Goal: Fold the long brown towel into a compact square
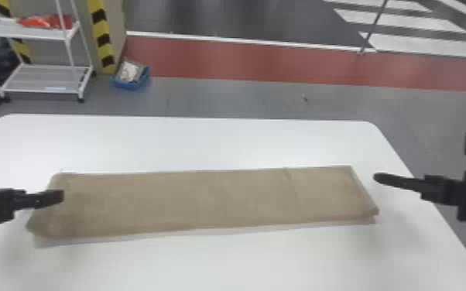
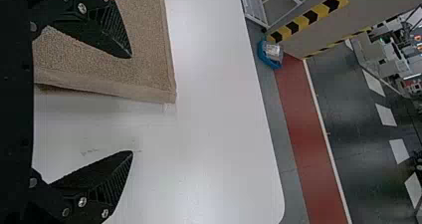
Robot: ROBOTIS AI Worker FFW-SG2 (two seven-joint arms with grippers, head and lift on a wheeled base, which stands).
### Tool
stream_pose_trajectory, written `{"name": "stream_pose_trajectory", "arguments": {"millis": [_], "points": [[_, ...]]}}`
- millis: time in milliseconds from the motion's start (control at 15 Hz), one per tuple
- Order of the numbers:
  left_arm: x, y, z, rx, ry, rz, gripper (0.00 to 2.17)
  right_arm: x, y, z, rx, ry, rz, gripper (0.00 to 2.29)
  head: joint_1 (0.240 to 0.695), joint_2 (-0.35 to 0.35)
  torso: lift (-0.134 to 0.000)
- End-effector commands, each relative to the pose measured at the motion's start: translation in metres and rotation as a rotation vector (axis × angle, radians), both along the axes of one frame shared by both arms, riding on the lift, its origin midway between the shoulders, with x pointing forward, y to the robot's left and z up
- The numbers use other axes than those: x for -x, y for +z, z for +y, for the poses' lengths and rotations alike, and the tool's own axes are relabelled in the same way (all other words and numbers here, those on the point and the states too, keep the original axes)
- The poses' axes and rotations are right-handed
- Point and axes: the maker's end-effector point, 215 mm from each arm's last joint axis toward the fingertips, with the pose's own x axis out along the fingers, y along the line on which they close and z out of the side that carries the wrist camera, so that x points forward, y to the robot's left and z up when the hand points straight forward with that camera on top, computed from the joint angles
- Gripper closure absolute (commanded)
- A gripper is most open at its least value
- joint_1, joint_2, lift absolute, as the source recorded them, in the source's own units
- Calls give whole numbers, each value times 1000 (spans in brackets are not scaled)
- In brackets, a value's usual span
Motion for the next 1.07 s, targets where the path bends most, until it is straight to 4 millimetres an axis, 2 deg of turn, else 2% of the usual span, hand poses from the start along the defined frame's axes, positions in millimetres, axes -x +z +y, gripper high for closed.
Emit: {"name": "stream_pose_trajectory", "arguments": {"millis": [0, 533, 1000], "points": [[0, 1, 2, -3, 2, 0, 134, -1, 2, -2, 9, 0, 0, 221, 695, -165, -124], [-4, 4, 4, -12, -5, -4, 147, -4, -9, 2, 43, 19, 18, 221, 695, -159, -124], [-5, 2, 4, -17, -6, 1, 154, -5, -7, 0, 45, 18, 12, 242, 695, -158, -124]]}}
